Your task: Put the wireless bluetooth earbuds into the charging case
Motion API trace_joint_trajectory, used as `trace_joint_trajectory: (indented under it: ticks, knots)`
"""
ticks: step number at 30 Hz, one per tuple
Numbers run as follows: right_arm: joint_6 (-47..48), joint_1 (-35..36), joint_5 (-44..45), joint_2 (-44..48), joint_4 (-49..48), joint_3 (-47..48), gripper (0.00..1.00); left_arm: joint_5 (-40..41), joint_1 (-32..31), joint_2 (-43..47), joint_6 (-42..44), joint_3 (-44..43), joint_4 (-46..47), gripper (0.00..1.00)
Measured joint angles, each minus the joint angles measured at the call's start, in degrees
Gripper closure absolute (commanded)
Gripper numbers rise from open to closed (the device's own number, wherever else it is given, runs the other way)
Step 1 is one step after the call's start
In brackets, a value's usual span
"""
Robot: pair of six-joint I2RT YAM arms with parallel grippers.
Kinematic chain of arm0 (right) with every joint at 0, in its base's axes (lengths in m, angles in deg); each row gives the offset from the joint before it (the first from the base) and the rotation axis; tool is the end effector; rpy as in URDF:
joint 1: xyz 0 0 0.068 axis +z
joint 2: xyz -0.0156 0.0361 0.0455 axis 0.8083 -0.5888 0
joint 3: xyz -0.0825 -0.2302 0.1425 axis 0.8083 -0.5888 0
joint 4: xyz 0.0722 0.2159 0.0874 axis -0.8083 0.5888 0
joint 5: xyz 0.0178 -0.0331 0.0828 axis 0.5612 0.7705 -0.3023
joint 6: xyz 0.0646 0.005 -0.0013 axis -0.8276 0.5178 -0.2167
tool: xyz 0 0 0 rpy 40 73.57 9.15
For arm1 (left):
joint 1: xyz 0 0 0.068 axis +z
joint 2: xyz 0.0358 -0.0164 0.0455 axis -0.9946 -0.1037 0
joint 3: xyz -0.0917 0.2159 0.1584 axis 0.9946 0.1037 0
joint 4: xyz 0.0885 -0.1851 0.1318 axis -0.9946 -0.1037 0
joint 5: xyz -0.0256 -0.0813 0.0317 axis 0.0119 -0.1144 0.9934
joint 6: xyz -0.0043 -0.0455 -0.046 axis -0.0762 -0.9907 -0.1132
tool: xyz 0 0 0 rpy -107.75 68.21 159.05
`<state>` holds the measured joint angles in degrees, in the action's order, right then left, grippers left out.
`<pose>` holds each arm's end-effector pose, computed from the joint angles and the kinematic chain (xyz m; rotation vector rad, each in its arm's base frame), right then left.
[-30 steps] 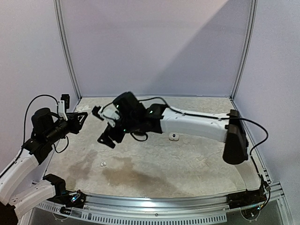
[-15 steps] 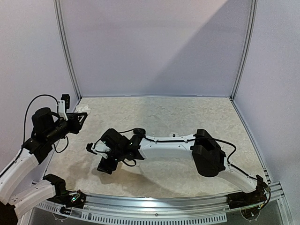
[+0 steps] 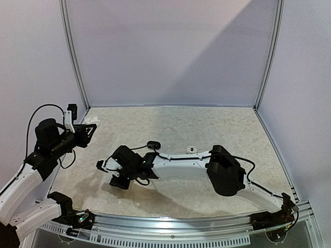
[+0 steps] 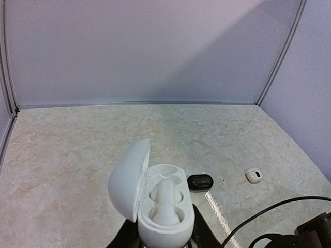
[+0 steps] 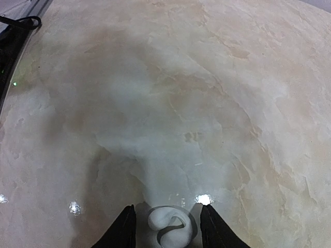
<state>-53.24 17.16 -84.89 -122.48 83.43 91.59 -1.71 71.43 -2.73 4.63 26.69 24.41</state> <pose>0.1846 0.5601 0.1156 -1.5877 1.8052 0.7047 0.1516 -0.0446 0.2773 0.1158 1.7964 -0.5323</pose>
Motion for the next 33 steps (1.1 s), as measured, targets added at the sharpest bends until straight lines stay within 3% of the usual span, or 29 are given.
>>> trace_joint_trajectory:
  ticks: [8,16,27,33]
  knots:
    - [0.1,0.1,-0.2,1.4,-2.8,-3.8,0.80,0.0,0.0,0.0,0.0,0.0,0.0,1.00]
    - [0.1,0.0,1.1,7.6,-4.3,-13.6,0.83,-0.7,0.0,0.0,0.2,0.0,0.0,1.00]
    - [-2.3,-0.6,7.9,24.9,-3.4,-39.2,0.82,-6.1,-0.4,0.0,3.1,0.0,0.9,1.00]
    - [-6.8,-1.7,12.4,35.4,-2.6,-53.9,0.81,-17.6,-1.6,0.0,5.6,1.0,5.8,1.00]
